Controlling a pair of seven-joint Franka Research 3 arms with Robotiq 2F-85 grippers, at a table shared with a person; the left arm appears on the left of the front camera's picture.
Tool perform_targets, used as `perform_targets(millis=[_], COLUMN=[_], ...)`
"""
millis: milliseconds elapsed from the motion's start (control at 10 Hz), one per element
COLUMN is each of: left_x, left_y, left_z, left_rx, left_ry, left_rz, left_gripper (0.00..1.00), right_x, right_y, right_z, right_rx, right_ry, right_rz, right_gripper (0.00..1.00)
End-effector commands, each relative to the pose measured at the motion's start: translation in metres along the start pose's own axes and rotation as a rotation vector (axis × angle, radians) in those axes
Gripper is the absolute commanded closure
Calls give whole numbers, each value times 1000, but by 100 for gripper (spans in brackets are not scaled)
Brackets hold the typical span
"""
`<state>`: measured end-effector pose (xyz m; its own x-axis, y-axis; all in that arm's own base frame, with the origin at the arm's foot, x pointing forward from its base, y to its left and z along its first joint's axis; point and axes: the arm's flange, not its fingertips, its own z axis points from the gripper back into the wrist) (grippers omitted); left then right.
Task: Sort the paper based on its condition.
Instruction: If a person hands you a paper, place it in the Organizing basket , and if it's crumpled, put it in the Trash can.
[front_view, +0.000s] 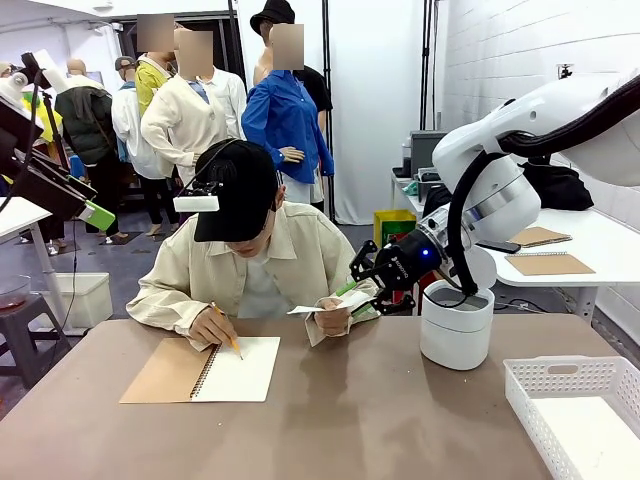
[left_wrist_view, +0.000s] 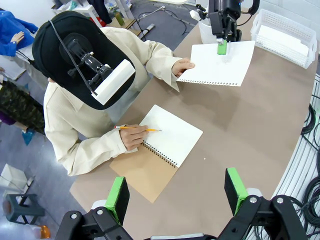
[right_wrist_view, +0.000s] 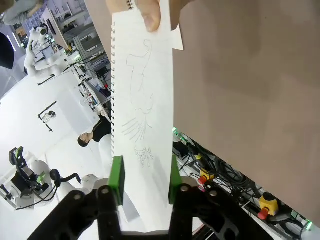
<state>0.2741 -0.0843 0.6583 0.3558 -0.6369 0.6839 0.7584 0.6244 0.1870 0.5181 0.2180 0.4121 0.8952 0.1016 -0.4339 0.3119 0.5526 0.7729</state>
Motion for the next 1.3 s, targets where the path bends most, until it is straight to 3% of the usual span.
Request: perform_targets(millis=[0,600,1200], left_x=[0,0,0], left_y=[0,0,0], left_z=[0,0,0], left_rx=[1,1,1], left_ry=[0,0,0], left_rz=[1,1,1], left_gripper=[0,0,0], right_x=[-1,-14,-95], right_y=[-3,-5,-9], right_z=[-3,6,46], right_rx=[39,65,-101], right_ry=[-17,-5,-109], right_rz=[-30,7,192], right_gripper=[100,100,100])
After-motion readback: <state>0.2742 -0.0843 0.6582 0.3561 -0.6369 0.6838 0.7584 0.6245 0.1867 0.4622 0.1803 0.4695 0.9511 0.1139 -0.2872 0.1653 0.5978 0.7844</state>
